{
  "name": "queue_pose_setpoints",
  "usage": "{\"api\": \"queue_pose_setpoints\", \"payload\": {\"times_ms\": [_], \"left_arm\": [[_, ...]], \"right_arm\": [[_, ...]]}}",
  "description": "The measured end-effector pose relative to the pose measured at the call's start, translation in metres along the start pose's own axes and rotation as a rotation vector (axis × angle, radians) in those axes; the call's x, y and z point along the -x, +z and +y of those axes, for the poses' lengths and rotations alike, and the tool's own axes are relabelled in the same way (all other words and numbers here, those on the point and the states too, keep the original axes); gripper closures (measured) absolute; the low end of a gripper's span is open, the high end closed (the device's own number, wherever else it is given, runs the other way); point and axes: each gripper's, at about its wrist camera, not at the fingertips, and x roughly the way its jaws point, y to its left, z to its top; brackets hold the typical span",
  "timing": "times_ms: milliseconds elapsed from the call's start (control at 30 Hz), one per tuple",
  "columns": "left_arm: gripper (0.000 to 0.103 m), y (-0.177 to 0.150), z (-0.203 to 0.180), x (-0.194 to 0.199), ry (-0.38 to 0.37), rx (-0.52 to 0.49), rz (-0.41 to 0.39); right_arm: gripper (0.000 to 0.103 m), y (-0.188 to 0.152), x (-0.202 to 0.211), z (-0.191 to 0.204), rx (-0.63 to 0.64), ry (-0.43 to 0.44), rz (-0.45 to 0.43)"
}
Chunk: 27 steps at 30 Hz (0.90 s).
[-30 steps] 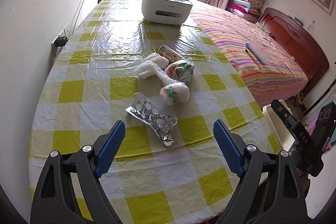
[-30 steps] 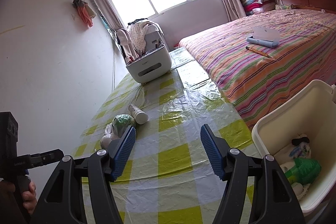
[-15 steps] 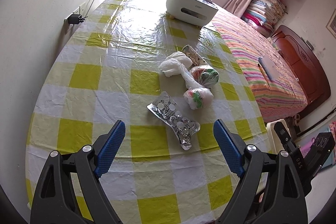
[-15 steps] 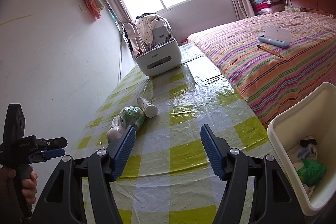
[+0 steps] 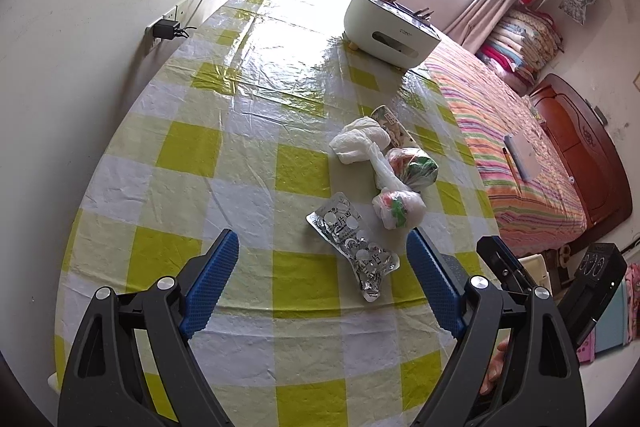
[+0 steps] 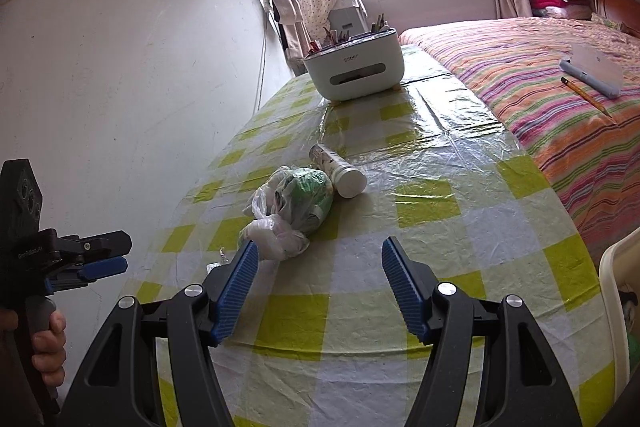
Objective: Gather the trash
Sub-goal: 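Grasp the white-and-green plastic bag with the right tool while the left tool grasps the silver blister pack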
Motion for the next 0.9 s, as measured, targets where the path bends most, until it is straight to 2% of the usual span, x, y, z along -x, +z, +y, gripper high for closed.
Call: {"api": "queue_pose_setpoints", "payload": {"times_ms": [133, 533, 700, 900], "left_arm": [[0.018, 0.002, 0.004, 0.002, 0.001, 0.022, -0.004], [0.018, 0.004, 0.009, 0.004, -0.005, 0.056, -0.007], [0.018, 0.003, 0.008, 0.002, 0.005, 0.048, -0.002], [0.018, 0.002, 0.007, 0.000, 0.007, 0.039, 0.007]], "right_arm": [[0.040, 0.011, -0.027, 0.010, 0.006, -0.010, 0.057], [0.040, 0.034, -0.095, 0.010, -0.117, -0.059, 0.193], [0.040, 0.033, -0.112, 0.009, -0.152, -0.010, 0.230], [0.041, 0.031, -0.121, 0.014, -0.102, 0.013, 0.246]]}}
